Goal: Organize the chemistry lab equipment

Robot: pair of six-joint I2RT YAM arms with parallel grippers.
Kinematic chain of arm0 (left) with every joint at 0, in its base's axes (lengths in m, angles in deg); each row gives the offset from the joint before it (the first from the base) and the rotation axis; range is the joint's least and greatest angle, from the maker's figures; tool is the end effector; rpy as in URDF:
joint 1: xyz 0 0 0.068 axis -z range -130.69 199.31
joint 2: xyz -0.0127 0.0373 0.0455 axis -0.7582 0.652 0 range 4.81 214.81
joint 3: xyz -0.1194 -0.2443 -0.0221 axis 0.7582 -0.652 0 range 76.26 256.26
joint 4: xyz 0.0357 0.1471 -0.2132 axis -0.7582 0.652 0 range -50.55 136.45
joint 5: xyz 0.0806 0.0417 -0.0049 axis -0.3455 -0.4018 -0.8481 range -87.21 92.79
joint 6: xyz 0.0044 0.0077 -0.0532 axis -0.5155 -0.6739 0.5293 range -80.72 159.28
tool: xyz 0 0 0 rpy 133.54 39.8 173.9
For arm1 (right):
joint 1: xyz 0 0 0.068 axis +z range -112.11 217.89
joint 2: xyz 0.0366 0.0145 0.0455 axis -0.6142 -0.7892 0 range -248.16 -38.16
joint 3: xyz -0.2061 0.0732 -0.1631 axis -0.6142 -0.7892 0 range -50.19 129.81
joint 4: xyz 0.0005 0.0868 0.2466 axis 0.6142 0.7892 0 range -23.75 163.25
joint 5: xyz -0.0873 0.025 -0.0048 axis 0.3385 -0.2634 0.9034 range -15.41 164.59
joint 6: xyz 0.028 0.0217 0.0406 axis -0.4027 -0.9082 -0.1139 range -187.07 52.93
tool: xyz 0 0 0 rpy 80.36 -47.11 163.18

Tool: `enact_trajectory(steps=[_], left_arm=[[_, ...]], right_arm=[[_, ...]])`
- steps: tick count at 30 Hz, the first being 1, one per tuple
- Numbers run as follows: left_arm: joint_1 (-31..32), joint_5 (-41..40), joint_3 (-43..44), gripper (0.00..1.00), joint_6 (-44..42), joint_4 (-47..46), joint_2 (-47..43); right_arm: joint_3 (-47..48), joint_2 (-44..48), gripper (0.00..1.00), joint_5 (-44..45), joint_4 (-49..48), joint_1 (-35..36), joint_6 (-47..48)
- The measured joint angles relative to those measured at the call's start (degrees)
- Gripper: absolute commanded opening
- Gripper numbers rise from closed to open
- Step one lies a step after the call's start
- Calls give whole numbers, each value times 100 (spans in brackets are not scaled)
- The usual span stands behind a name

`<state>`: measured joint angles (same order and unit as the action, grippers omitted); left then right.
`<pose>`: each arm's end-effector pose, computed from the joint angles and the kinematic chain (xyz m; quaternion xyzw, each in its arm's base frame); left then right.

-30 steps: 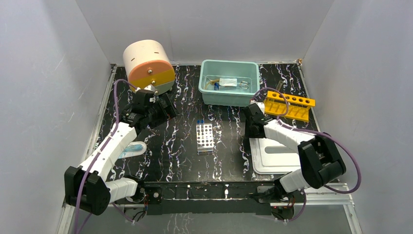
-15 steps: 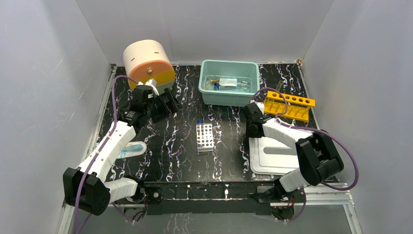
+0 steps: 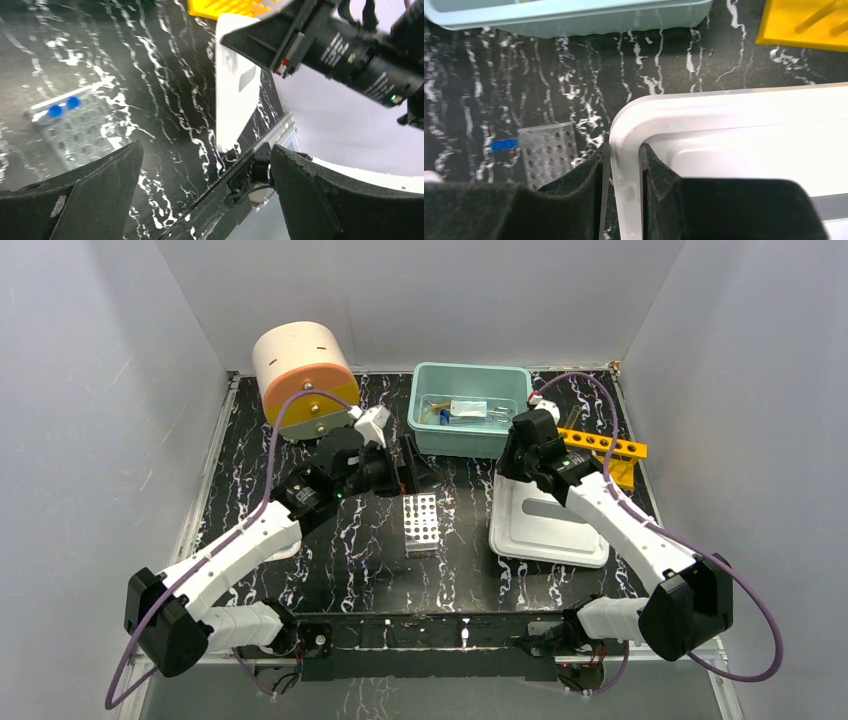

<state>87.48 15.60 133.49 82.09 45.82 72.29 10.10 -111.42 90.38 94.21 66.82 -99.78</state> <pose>0.2112 -0.1760 0.3417 0.0344 0.7989 -0.4536 0.3935 0.2480 0.1260 0.2989 0.0867 0.8987 0.1035 0.4172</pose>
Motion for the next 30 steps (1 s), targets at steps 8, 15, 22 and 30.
enact_trajectory(steps=[8, 15, 22, 30], left_arm=[[835, -70, 7, 93, 31, -352, 660], [1071, -109, 219, 84, 153, -286, 1386], [1108, 149, 437, 79, 240, -380, 1635], [1119, 518, 446, 66, 387, -787, 1716]], right_arm=[[146, 251, 14, -590, 385, -7, -765], [334, 293, 14, -1021, 503, -44, -1239], [483, 337, 14, -1300, 337, -70, -1565], [487, 339, 14, -1473, 98, -79, -1779]])
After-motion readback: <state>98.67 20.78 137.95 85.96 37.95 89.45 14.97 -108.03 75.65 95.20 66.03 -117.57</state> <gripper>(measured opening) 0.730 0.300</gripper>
